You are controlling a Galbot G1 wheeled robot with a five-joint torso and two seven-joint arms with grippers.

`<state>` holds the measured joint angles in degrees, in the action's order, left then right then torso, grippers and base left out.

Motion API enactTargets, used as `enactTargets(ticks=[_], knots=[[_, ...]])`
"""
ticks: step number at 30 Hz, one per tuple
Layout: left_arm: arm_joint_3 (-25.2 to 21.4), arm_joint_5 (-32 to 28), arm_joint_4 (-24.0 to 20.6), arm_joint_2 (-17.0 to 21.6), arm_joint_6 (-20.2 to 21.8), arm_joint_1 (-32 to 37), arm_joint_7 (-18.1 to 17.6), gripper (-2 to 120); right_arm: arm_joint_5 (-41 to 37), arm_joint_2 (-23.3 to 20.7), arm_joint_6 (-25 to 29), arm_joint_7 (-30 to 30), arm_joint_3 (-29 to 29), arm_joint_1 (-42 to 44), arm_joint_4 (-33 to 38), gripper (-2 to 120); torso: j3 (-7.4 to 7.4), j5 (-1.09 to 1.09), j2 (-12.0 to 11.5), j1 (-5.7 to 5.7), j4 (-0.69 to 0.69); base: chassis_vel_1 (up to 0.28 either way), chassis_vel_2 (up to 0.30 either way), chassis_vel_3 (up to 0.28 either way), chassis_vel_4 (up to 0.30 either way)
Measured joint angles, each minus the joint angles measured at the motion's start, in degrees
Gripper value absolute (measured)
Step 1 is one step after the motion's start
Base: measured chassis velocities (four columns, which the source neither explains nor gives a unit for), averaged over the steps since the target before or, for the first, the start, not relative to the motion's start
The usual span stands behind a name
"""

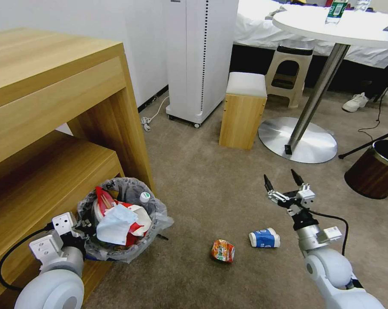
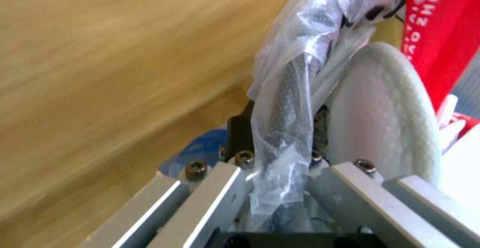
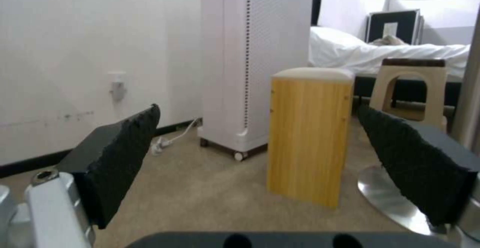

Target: Pick up the trash bin and place the garbage on the floor into it.

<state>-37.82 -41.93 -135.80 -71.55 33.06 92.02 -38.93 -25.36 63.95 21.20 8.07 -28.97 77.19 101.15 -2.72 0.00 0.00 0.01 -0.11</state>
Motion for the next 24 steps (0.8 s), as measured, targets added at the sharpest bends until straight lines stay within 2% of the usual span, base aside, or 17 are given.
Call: enactTargets(ticks=[11, 16, 18, 22, 24], knots=[[0.1, -0.2, 0.2, 0.5, 0.1, 0.5, -0.3, 0, 0.6, 0.6, 0.9, 0.7, 0.2, 0.2, -0.7, 100, -0.01, 0.00, 0.0, 0.00, 0.00, 0.012, -0.009, -0.009, 0.011], [1.4, -3.6, -1.8, 3.0, 2.9, 4.5, -2.6, 0, 3.3, -1.2, 0.2, -0.1, 1.5, 0.9, -1.3, 100, -0.01, 0.00, 0.0, 0.00, 0.00, 0.000, 0.000, 0.000, 0.000], [2.1, -6.6, -2.7, 4.4, 4.4, 6.9, -4.4, 0, 4.8, -2.3, -1.0, 0.4, 2.4, 1.0, -1.9, 100, -0.01, 0.01, 0.0, 0.00, 0.00, 0.000, 0.000, 0.000, 0.000], [2.5, -9.6, -3.3, 5.1, 5.4, 8.4, -5.6, 0, 6.3, -3.3, -3.3, 0.9, 3.4, 1.0, -2.4, 100, -0.01, 0.00, 0.0, 0.00, 0.01, 0.000, 0.000, 0.000, 0.000], [2.7, -10.7, -3.4, 5.4, 5.6, 9.1, -6.1, 0, 7.8, -4.7, -6.9, 1.6, 4.8, 1.0, -2.9, 100, -0.01, 0.01, 0.0, 0.00, 0.00, 0.000, 0.000, 0.000, 0.000]])
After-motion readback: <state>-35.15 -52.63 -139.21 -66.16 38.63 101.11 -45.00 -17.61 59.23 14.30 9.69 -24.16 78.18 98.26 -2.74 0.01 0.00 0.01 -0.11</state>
